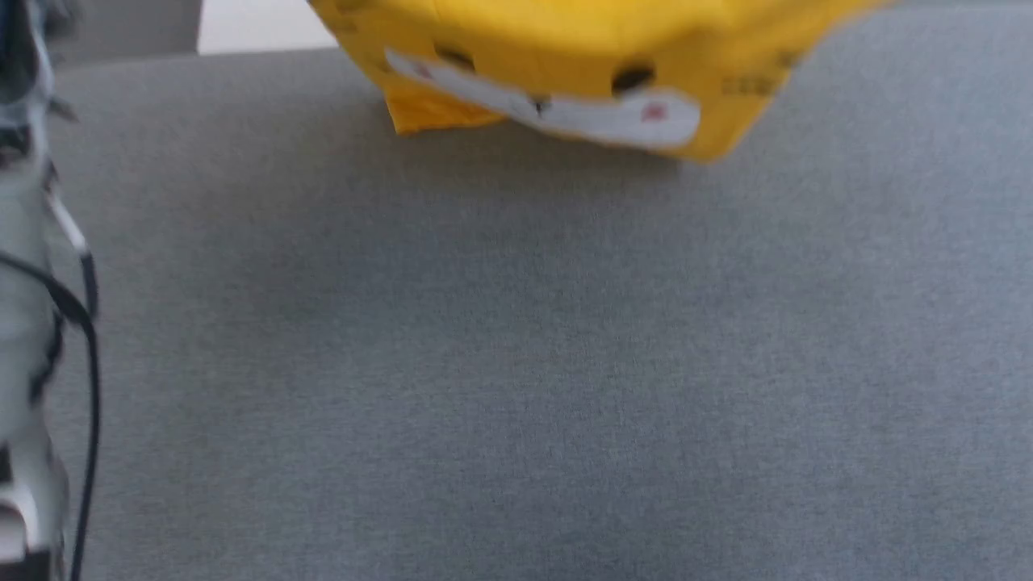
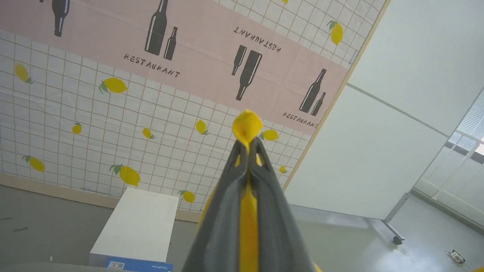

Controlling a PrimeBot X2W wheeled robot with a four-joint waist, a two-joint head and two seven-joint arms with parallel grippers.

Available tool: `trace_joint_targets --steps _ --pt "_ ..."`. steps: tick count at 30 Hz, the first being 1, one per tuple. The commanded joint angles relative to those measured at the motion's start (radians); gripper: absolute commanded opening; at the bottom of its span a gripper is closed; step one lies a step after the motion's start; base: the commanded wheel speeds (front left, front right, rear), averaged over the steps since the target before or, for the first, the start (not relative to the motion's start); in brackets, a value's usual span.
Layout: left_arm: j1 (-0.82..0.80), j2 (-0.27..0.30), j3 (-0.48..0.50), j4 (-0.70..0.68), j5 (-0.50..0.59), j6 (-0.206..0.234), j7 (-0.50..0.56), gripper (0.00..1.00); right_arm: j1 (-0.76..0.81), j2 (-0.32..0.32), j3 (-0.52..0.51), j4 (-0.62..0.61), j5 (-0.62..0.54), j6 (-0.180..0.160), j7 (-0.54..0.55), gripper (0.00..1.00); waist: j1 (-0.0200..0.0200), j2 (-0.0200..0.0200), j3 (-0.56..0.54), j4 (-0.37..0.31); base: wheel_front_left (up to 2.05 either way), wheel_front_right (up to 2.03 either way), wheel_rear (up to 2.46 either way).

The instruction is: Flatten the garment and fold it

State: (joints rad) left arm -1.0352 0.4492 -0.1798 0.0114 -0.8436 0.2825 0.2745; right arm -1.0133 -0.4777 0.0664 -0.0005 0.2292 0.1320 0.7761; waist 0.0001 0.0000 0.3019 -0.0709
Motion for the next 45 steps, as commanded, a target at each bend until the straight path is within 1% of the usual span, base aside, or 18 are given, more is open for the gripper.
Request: trace_joint_targets --steps 1,4,7,11,15,17,20,23,27,31,35,38,41,45 --pt "-0.072 -0.007 0.005 0.040 0.019 0.007 -0.018 0.00 -0.074 0.019 0.006 0.046 -0.028 -0.001 -0.035 0.00 -0.0001 0.0000 0.153 -0.031 0.00 0.00 0.00" --pt "-0.196 -0.029 0.028 0.122 0.039 0.016 -0.084 0.00 -0.213 0.063 -0.012 0.144 -0.084 -0.001 -0.121 0.00 -0.0001 0.0000 0.216 -0.034 0.00 0.00 0.00" --pt "-0.298 -0.051 0.054 0.180 0.053 0.005 -0.173 0.00 -0.341 0.104 -0.053 0.214 -0.151 -0.001 -0.228 0.00 -0.0001 0.0000 0.265 -0.035 0.00 0.00 0.00" --pt "-0.406 -0.071 0.083 0.222 0.057 -0.049 -0.300 0.00 -0.497 0.146 -0.108 0.267 -0.251 -0.001 -0.398 0.00 -0.0001 0.0000 0.301 -0.027 0.00 0.00 0.00" --pt "-0.457 -0.076 0.111 0.251 0.046 -0.103 -0.387 0.00 -0.595 0.169 -0.123 0.324 -0.306 -0.001 -0.525 0.00 -0.0001 0.0000 0.306 -0.019 0.00 0.00 0.00" --pt "-0.458 -0.078 0.124 0.267 0.033 -0.126 -0.414 0.00 -0.615 0.172 -0.127 0.357 -0.314 -0.001 -0.561 0.00 -0.0001 0.0000 0.302 -0.015 0.00 0.00 0.00" --pt "-0.418 -0.075 0.123 0.313 0.022 -0.150 -0.417 0.00 -0.591 0.168 -0.104 0.418 -0.308 -0.001 -0.583 0.00 -0.0001 0.0000 0.290 -0.009 0.00 0.00 0.00" --pt "-0.342 -0.060 0.102 0.365 0.031 -0.166 -0.402 0.00 -0.511 0.165 -0.076 0.469 -0.267 -0.001 -0.580 0.00 -0.0001 0.0000 0.270 -0.007 0.00 0.00 0.00" --pt "-0.192 -0.019 0.039 0.421 0.070 -0.186 -0.349 0.00 -0.368 0.157 -0.042 0.516 -0.187 -0.001 -0.569 0.00 -0.0001 0.0000 0.222 -0.009 0.00 0.00 0.00" --pt "0.014 0.007 -0.003 0.431 0.074 -0.193 -0.294 0.00 -0.142 0.139 -0.016 0.502 -0.075 -0.001 -0.510 0.00 -0.0001 0.0000 0.138 -0.005 0.00 0.00 0.00" --pt "0.261 0.017 -0.010 0.376 0.043 -0.175 -0.253 0.00 0.119 0.121 -0.039 0.426 0.030 -0.001 -0.416 0.00 -0.0001 0.0000 0.052 -0.003 0.00 0.00 0.00" --pt "0.473 0.009 -0.011 0.303 0.003 -0.151 -0.221 0.00 0.338 0.116 -0.087 0.332 0.076 -0.001 -0.340 0.00 -0.0001 0.0000 -0.013 0.001 0.00 0.00 0.00" --pt "0.668 -0.011 -0.008 0.215 -0.044 -0.114 -0.186 0.00 0.535 0.134 -0.154 0.237 0.096 -0.001 -0.281 0.00 -0.0001 0.0000 -0.063 0.005 0.00 0.00 0.00" --pt "0.890 -0.025 -0.015 0.106 -0.087 -0.067 -0.142 0.00 0.772 0.196 -0.262 0.105 0.100 -0.001 -0.217 0.00 -0.0001 0.0000 -0.114 0.013 0.00 0.00 0.00"
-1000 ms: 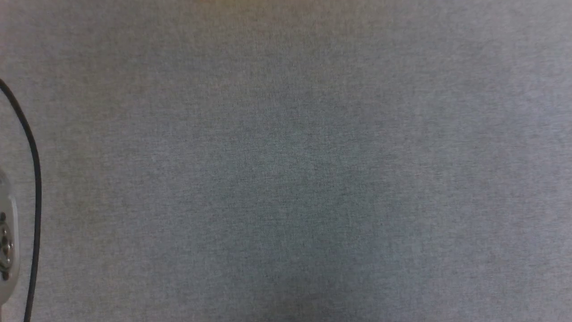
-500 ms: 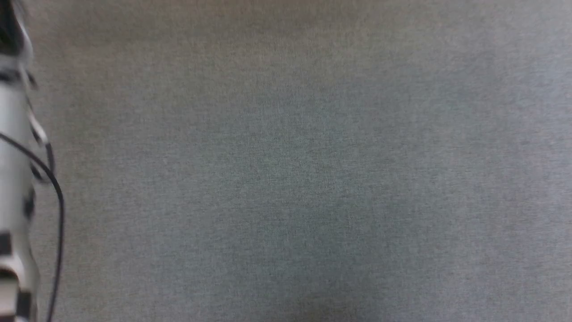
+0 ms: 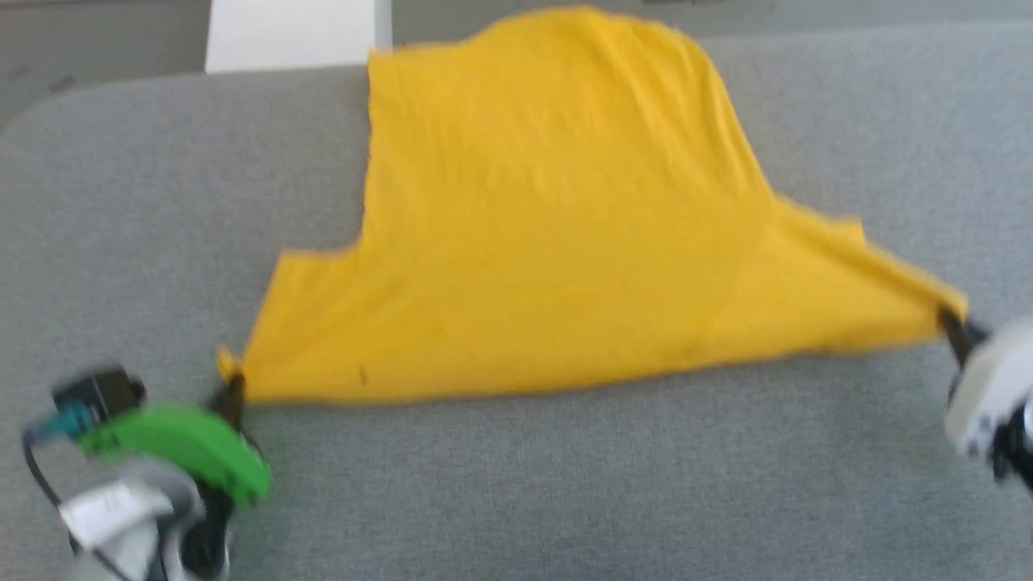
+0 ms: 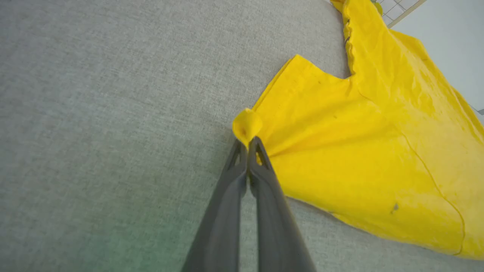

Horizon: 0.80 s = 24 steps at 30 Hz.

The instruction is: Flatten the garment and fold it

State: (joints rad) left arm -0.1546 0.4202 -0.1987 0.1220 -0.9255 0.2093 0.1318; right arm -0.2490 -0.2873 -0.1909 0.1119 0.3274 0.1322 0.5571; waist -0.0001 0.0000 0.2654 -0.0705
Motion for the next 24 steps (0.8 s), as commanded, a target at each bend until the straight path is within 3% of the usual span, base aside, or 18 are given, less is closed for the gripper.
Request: trace_joint_targets --steps 1,7,10,19,24 --pt "0.061 0.004 0.000 -0.031 -0.011 0.021 0.012 0.00 0.064 0.029 -0.036 -0.042 -0.003 -0.002 0.016 0.00 0.0001 0.0000 -0.088 0.016 0.00 0.00 0.00" --pt "0.263 0.008 -0.007 -0.139 -0.028 0.091 0.048 0.00 0.295 0.174 -0.156 -0.162 -0.048 -0.002 0.076 0.00 0.0001 0.0000 -0.117 0.022 0.00 0.00 0.00" --pt "0.320 0.011 -0.013 -0.161 -0.027 0.116 0.058 0.00 0.359 0.214 -0.185 -0.175 -0.062 -0.002 0.082 0.00 0.0001 0.0000 -0.122 0.023 0.00 0.00 0.00" --pt "0.415 0.023 -0.040 -0.151 0.010 0.185 0.068 0.00 0.411 0.237 -0.231 -0.042 -0.083 -0.002 0.007 0.00 0.0001 0.0000 -0.133 0.019 0.00 0.00 0.00" --pt "0.415 0.013 -0.043 -0.161 0.015 0.193 0.056 0.00 0.382 0.237 -0.216 0.071 -0.064 -0.002 -0.030 0.00 0.0001 0.0000 -0.131 0.027 0.00 0.00 0.00"
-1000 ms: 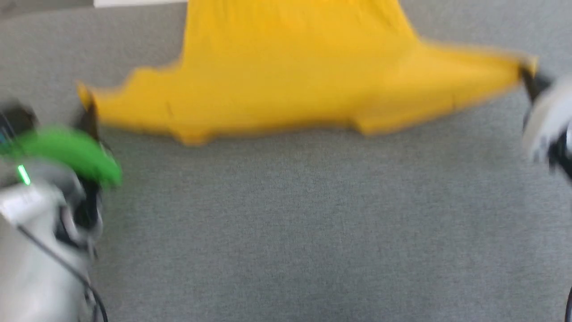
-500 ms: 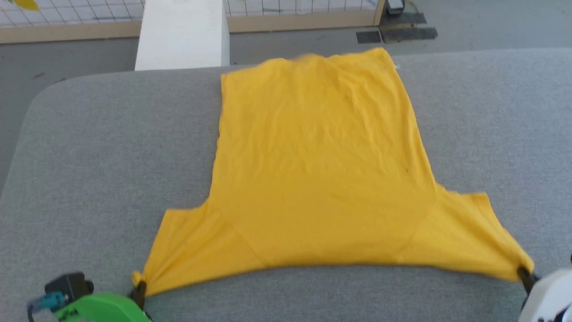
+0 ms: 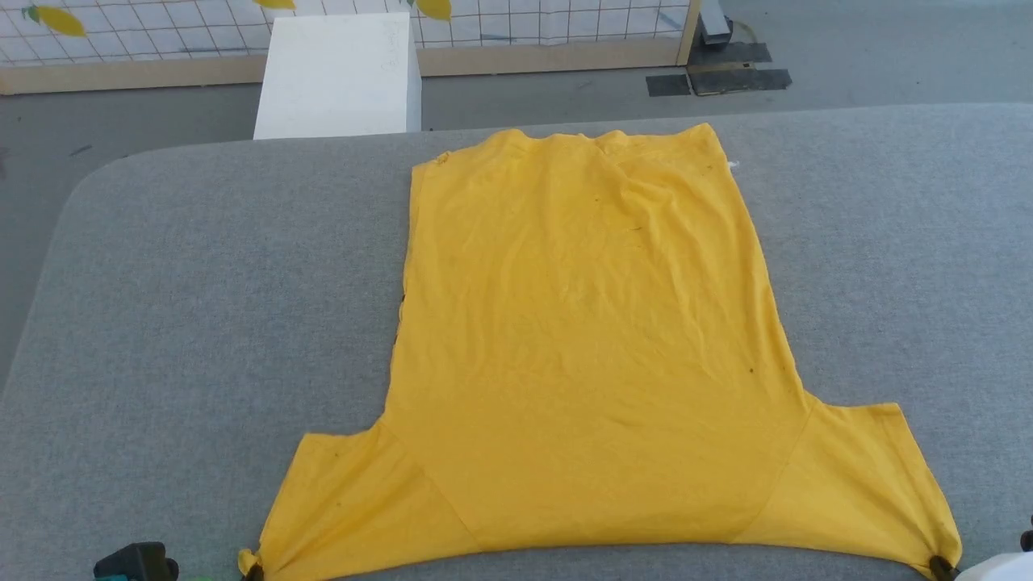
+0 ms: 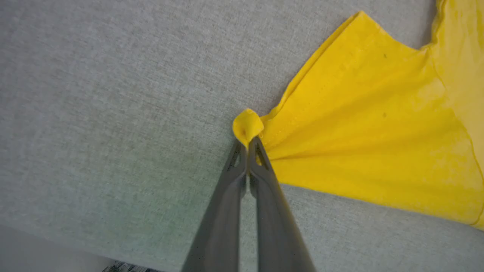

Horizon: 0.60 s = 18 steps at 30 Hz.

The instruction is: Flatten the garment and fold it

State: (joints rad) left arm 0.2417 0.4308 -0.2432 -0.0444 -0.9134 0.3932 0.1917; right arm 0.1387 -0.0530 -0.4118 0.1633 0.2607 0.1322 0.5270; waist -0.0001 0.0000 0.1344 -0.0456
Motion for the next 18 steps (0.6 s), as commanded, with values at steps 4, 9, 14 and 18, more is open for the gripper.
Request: trace_joint_targets --steps 4,9,14,18 --pt "0.007 -0.011 0.005 -0.007 0.000 -0.003 -0.027 0.00 -0.027 0.003 0.008 0.044 0.001 -0.002 -0.037 1.00 0.0001 0.0000 0.005 0.020 0.00 0.00 0.00" --pt "-0.013 -0.018 0.007 -0.005 -0.002 -0.042 -0.058 0.00 -0.049 0.003 0.014 -0.020 -0.008 -0.002 -0.121 1.00 0.0001 0.0000 0.014 0.052 0.00 0.00 0.00" --pt "-0.044 -0.023 -0.001 0.000 0.003 -0.072 -0.079 0.00 -0.123 -0.007 0.030 -0.103 -0.017 -0.002 -0.229 1.00 0.0001 0.0000 0.033 0.090 0.00 0.00 0.00" --pt "-0.095 -0.042 -0.027 -0.011 0.017 -0.105 -0.100 0.00 -0.318 -0.063 0.086 -0.105 -0.018 -0.002 -0.339 1.00 0.0001 0.0000 0.086 0.137 0.00 0.00 0.00"
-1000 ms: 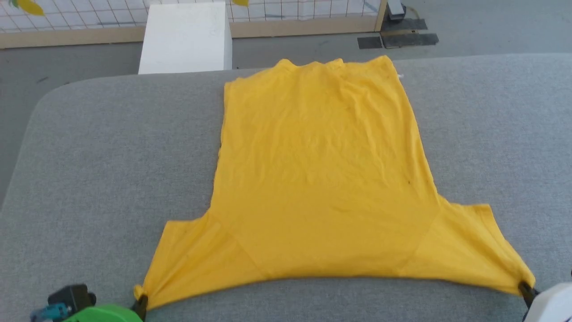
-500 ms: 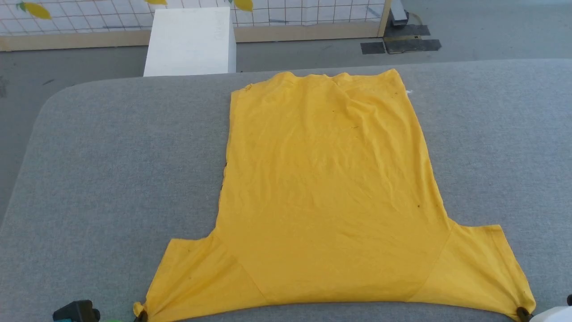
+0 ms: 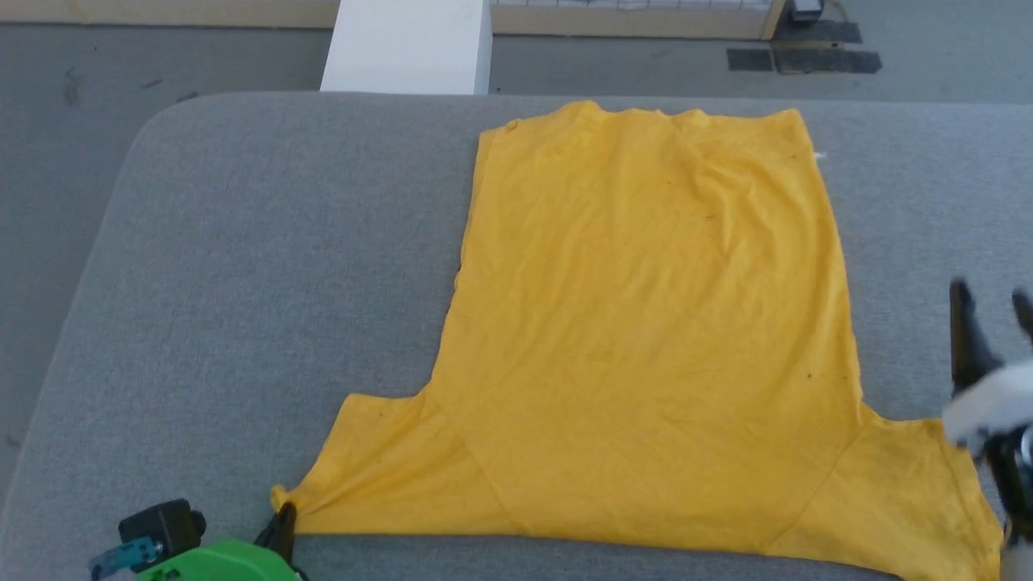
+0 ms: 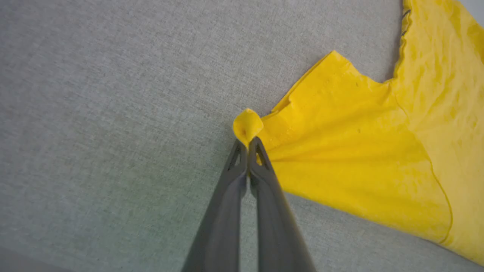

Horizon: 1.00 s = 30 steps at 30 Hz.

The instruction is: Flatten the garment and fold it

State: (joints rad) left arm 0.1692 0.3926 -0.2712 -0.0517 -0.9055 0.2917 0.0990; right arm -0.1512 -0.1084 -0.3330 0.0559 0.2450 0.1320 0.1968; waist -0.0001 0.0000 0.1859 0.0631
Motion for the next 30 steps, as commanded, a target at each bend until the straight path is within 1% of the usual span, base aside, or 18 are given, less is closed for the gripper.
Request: trace_joint_targets --steps 1,5,8,11,12,15,20,27,28,29,30 --pt "-0.032 -0.007 -0.003 -0.007 0.012 -0.006 -0.009 0.00 -0.067 -0.019 0.019 0.014 0.001 -0.001 -0.021 1.00 0.0001 0.0000 0.048 0.035 0.00 0.00 0.00" --pt "-0.083 -0.021 -0.028 -0.032 0.034 -0.016 -0.018 0.00 -0.263 -0.077 0.044 0.123 0.002 -0.001 -0.049 1.00 0.0001 0.0000 0.115 0.071 0.00 0.00 0.00" --pt "-0.120 -0.032 -0.044 -0.063 0.052 -0.022 -0.028 0.00 -0.415 -0.121 0.052 0.239 -0.014 -0.001 -0.034 1.00 0.0001 0.0000 0.170 0.109 0.00 0.00 0.00" --pt "-0.151 -0.043 -0.066 -0.100 0.071 -0.027 -0.031 0.00 -0.552 -0.166 0.051 0.346 -0.044 -0.001 0.014 1.00 0.0001 0.0000 0.229 0.155 0.00 0.00 0.00" --pt "-0.172 -0.055 -0.089 -0.127 0.087 -0.033 -0.036 0.00 -0.659 -0.199 0.037 0.427 -0.082 -0.001 0.068 1.00 0.0001 0.0000 0.278 0.197 0.00 0.00 0.00" --pt "-0.192 -0.070 -0.117 -0.146 0.103 -0.040 -0.040 0.00 -0.754 -0.229 0.009 0.499 -0.132 -0.001 0.145 1.00 0.0001 0.0000 0.328 0.244 0.00 0.00 0.00" --pt "-0.206 -0.092 -0.149 -0.163 0.115 -0.048 -0.046 0.00 -0.853 -0.251 -0.037 0.566 -0.212 -0.001 0.294 1.00 0.0001 0.0000 0.388 0.295 0.00 0.00 0.00" --pt "-0.216 -0.115 -0.175 -0.160 0.119 -0.060 -0.057 0.00 -0.927 -0.266 -0.112 0.581 -0.339 -0.001 0.483 1.00 0.0001 0.0000 0.434 0.327 0.00 0.00 0.00" --pt "-0.216 -0.116 -0.177 -0.158 0.118 -0.061 -0.058 0.00 -0.931 -0.263 -0.123 0.580 -0.352 -0.001 0.512 0.89 0.0001 0.0000 0.436 0.328 0.00 0.00 0.00" --pt "-0.215 -0.117 -0.178 -0.156 0.117 -0.062 -0.060 0.00 -0.934 -0.260 -0.133 0.577 -0.370 -0.001 0.550 0.62 0.0001 0.0000 0.437 0.327 0.00 0.00 0.00" --pt "-0.215 -0.118 -0.178 -0.154 0.117 -0.062 -0.061 0.00 -0.934 -0.257 -0.134 0.571 -0.384 -0.001 0.578 0.44 0.0001 0.0000 0.438 0.325 0.00 0.00 0.00"
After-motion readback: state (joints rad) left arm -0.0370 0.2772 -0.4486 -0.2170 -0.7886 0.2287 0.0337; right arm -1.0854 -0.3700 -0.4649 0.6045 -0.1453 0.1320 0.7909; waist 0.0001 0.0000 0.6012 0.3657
